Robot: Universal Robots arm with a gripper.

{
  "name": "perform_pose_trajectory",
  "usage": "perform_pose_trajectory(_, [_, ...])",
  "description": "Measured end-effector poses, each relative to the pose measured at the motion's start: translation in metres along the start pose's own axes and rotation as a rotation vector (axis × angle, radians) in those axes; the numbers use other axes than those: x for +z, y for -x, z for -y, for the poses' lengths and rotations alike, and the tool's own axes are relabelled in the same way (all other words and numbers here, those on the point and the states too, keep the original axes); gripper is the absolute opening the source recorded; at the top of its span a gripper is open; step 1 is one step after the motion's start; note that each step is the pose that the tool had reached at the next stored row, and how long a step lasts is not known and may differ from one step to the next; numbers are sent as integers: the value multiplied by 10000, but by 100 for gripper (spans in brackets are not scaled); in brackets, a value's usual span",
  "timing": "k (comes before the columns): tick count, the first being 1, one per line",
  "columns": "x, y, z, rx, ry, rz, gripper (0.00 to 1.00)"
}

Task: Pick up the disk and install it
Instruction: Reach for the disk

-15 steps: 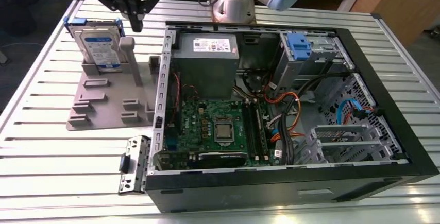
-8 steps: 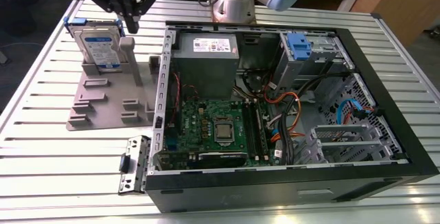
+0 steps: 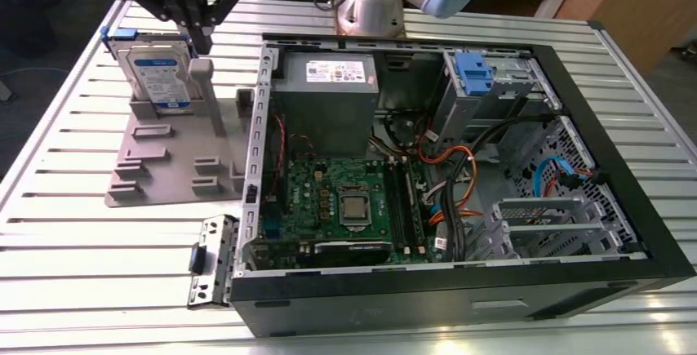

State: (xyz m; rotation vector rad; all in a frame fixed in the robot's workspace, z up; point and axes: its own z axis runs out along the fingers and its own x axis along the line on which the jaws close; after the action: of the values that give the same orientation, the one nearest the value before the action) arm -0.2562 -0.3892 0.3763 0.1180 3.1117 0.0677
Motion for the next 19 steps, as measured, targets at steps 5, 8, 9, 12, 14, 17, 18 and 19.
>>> perform_pose_trajectory(5, [10,-56,-3,0,0,0,10])
perform_pose_trajectory(8, [17,-89,-2,-1,0,0,10])
perform_pose_trajectory(9, [19,-100,-3,0,0,0,10])
perform_pose_trajectory(12, [26,-133,-3,-1,1,1,10])
perform_pose_trajectory(14, [30,-153,-6,0,1,1,10])
perform_pose_trajectory(17, [37,-185,-10,0,1,0,10])
perform_pose_trajectory(18, [40,-195,-11,0,0,1,10])
perform_pose_trajectory(19, [42,-204,-11,0,0,0,10])
